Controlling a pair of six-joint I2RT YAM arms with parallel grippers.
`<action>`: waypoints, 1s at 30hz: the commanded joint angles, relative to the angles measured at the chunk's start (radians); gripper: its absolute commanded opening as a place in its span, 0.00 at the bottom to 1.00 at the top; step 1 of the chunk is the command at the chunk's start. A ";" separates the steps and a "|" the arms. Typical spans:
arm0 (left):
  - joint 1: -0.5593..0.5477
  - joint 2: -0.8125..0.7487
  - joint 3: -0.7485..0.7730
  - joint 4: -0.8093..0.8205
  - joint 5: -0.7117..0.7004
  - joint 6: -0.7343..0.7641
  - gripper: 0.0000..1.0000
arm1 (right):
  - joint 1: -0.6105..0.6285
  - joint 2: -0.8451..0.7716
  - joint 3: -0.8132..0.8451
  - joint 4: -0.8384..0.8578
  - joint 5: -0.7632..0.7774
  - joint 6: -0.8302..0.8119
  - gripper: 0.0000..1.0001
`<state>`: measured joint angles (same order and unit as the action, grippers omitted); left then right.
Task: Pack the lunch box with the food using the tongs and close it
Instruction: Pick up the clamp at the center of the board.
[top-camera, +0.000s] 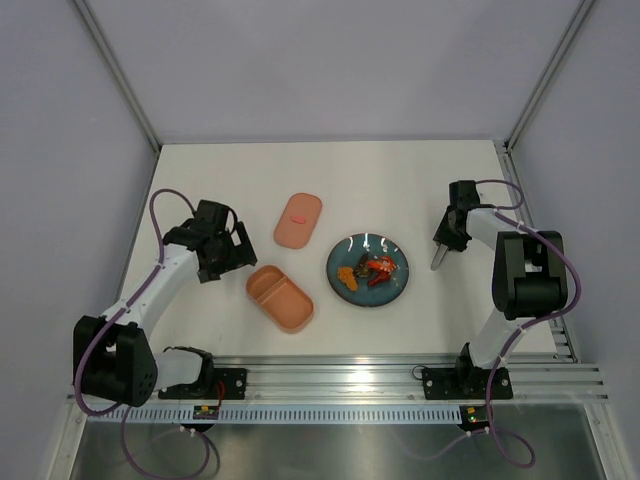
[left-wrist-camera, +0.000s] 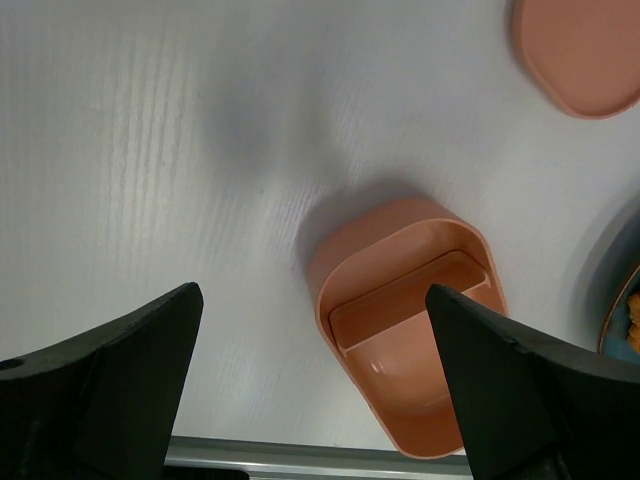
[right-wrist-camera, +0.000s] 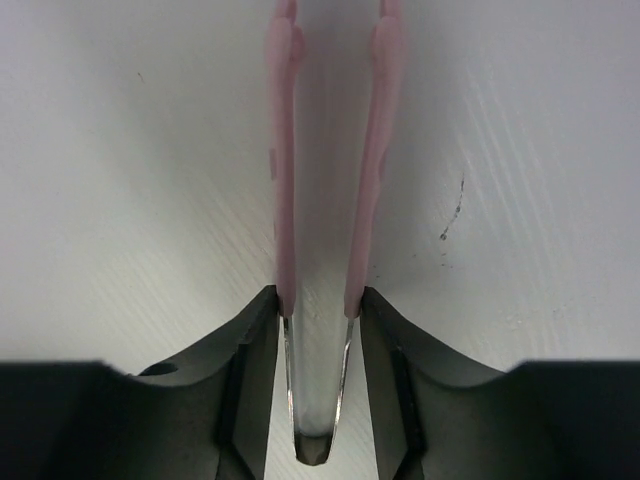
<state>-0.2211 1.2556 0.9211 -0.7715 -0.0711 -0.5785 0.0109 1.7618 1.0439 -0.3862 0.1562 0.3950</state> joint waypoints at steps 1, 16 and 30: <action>0.005 -0.047 -0.045 -0.014 0.045 -0.050 0.99 | 0.001 -0.008 0.031 0.009 -0.037 -0.008 0.41; 0.003 -0.113 -0.082 -0.058 0.091 -0.061 0.99 | 0.003 -0.041 -0.011 -0.020 -0.026 0.010 0.84; 0.003 -0.104 -0.088 -0.045 0.087 -0.060 0.99 | 0.063 -0.053 -0.045 -0.034 0.019 -0.030 0.75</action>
<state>-0.2211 1.1603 0.8070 -0.8364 -0.0025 -0.6407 0.0402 1.7000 0.9737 -0.4034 0.1356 0.3882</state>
